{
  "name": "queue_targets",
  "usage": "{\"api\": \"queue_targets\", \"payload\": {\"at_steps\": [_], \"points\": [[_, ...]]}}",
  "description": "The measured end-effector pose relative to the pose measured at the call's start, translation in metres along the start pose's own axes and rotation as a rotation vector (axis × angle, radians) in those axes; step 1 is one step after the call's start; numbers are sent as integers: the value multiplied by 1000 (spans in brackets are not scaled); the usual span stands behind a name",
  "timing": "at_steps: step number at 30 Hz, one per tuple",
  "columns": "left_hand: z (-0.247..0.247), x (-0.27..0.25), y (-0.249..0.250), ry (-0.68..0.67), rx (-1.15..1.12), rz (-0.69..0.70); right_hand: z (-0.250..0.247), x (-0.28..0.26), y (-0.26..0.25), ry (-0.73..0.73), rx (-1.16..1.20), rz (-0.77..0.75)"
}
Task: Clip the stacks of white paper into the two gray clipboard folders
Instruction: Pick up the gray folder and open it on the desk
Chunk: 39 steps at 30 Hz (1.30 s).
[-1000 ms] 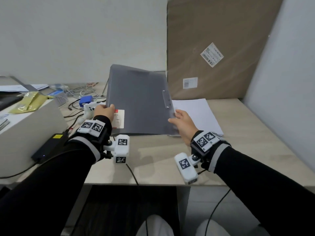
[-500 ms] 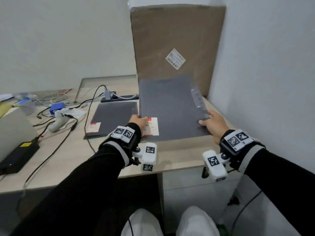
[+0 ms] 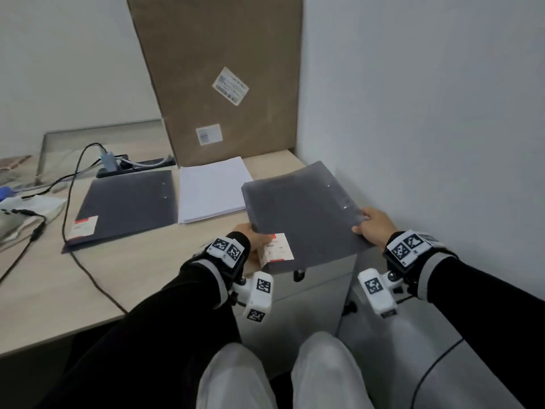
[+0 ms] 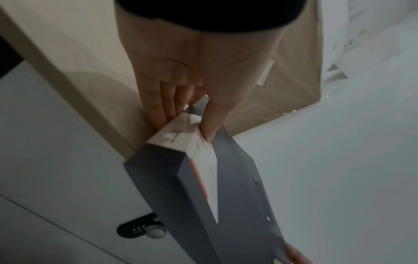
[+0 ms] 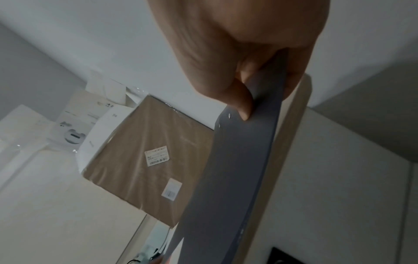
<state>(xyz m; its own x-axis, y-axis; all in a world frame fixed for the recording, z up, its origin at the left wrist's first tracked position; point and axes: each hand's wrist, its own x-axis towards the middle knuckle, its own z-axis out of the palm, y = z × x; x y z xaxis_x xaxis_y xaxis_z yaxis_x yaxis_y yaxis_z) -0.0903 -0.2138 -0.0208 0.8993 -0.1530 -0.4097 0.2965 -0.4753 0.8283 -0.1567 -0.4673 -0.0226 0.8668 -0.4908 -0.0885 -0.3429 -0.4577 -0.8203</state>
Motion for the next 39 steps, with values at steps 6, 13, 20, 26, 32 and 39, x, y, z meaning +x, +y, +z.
{"api": "queue_targets", "payload": {"at_steps": [6, 13, 20, 26, 32, 39], "points": [[4, -5, 5, -27, 501, 112, -12, -8, 8, -68, 29, 40], [4, -12, 6, -60, 638, 101, -41, -11, -15, -249, 441, 11], [-26, -39, 47, -53, 280, 181, -56, -45, -83, -524, 720, -159], [-63, -81, 95, -256, -307, 230, -7, -80, -155, -813, 626, -319], [-117, -85, 73, -154, -304, 226, 60, -88, -176, -856, 464, -396], [-186, -79, 2, -11, -361, 101, 117, -59, -147, -622, -177, -502]]}}
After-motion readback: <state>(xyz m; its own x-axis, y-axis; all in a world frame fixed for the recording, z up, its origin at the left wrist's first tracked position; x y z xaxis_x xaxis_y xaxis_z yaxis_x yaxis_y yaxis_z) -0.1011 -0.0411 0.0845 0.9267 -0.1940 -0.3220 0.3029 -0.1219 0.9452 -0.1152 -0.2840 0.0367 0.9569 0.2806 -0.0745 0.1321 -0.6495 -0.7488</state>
